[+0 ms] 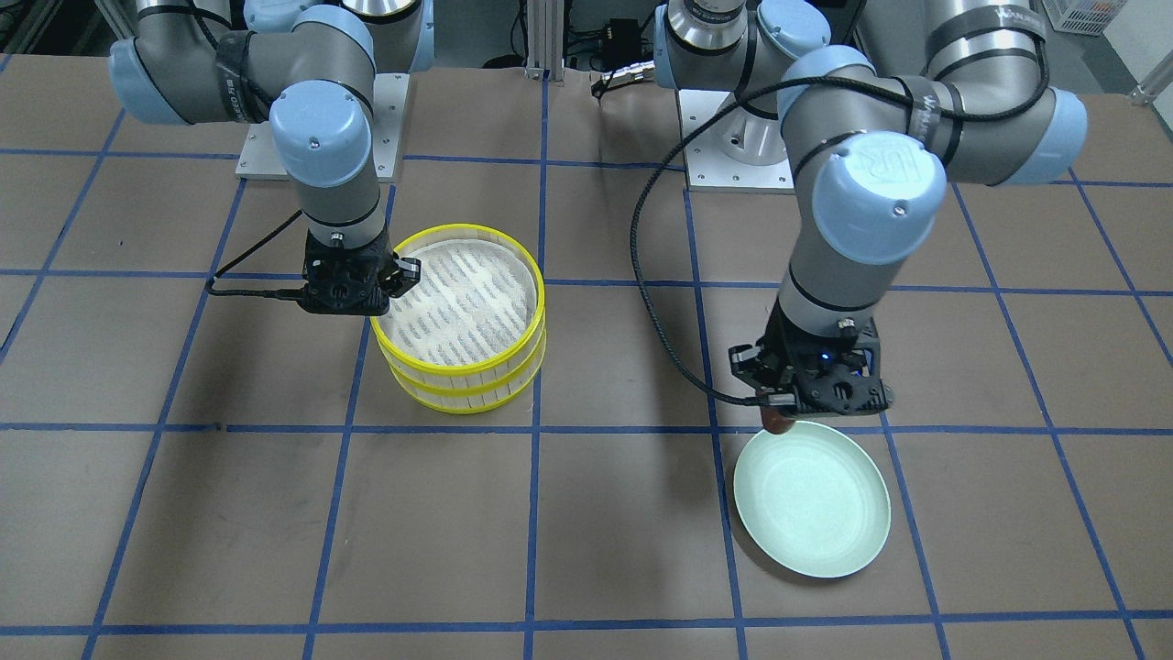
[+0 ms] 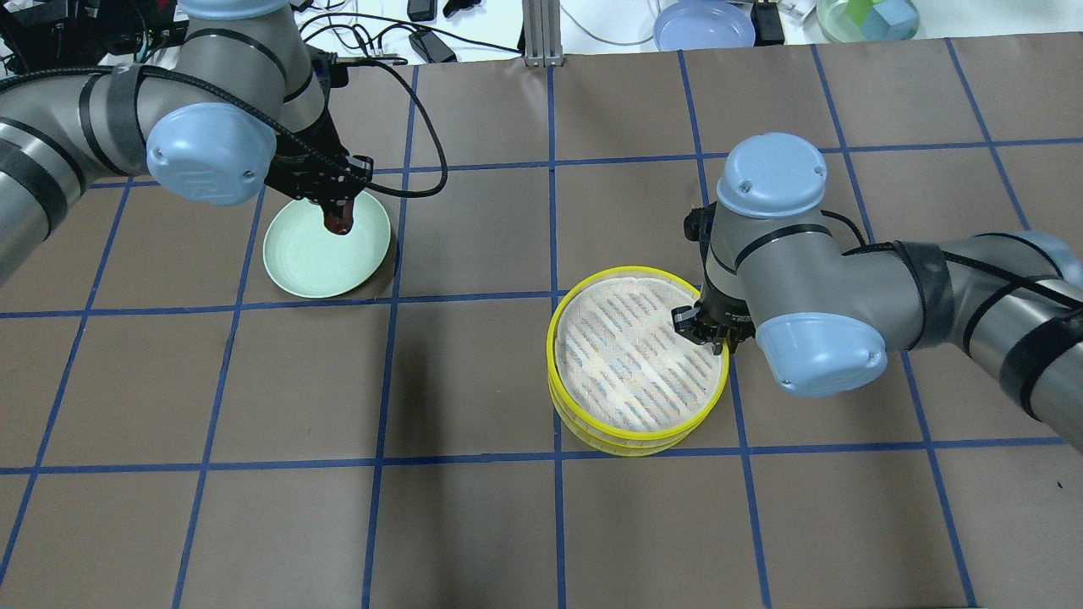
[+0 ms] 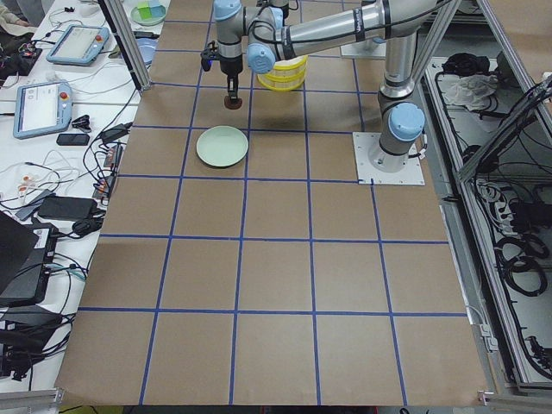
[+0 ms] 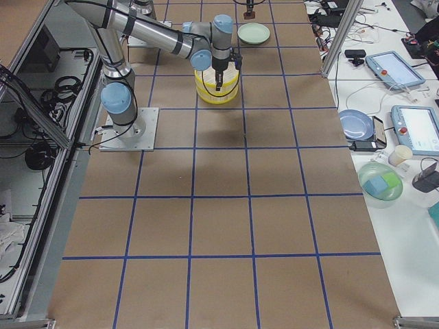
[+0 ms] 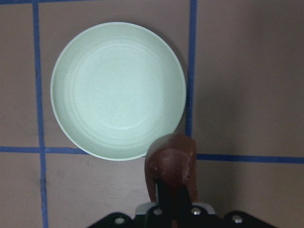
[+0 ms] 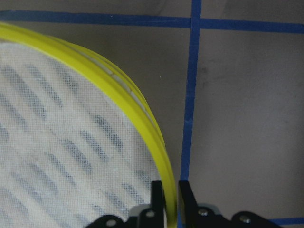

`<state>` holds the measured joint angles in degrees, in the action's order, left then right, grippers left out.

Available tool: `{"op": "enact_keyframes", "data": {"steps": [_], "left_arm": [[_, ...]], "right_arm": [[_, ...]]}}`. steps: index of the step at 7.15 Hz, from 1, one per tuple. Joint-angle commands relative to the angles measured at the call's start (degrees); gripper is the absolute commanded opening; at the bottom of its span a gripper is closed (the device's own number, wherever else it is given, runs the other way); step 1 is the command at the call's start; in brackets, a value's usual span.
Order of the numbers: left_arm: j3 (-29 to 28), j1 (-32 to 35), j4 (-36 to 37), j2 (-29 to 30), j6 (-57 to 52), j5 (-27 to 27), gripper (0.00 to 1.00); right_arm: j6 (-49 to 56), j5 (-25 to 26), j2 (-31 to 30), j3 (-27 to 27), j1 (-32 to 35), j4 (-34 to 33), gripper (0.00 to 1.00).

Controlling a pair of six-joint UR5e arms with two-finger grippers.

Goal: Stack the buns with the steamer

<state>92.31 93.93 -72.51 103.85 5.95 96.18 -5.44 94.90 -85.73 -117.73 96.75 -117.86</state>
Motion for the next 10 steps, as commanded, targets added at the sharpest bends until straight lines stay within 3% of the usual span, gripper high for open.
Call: {"op": "enact_keyframes", "data": {"steps": [1, 3, 4, 5, 7, 8, 9, 10], "left_arm": [[-0.03, 8.08, -1.15, -1.63, 9.76, -3.87, 0.00], [0.15, 13.71, -0.97, -1.46, 19.06, -11.33, 0.00], [0.24, 17.57, -0.80, -1.02, 21.45, -11.71, 0.00], [0.41, 21.43, -0.36, -0.49, 25.65, -15.54, 0.00], [2.25, 26.38, -0.44, 0.30, 30.16, -16.46, 0.00], [4.61, 26.57, -0.27, 1.09, 30.00, -16.46, 0.00], [5.33, 26.57, 0.08, 1.35, 29.74, -16.55, 0.00], [5.25, 26.57, 0.43, 1.36, 29.13, -16.29, 0.32]], "right_arm": [[0.25, 0.55, -1.62, 5.36, -0.33, 2.09, 1.00], [1.91, 0.03, -3.48, 21.92, -2.86, 19.35, 1.00], [2.27, -0.24, -3.74, 27.93, -4.80, 24.21, 1.00], [2.27, -0.33, -4.79, 30.51, -6.03, 25.04, 1.00], [1.40, -1.46, -6.11, 31.06, -6.31, 26.44, 1.00], [1.31, -4.34, -6.12, 31.50, -6.31, 26.37, 1.00], [1.31, -3.94, -6.12, 31.94, -6.31, 26.54, 1.00], [1.31, -3.93, -6.12, 31.94, -6.31, 26.72, 1.00]]}}
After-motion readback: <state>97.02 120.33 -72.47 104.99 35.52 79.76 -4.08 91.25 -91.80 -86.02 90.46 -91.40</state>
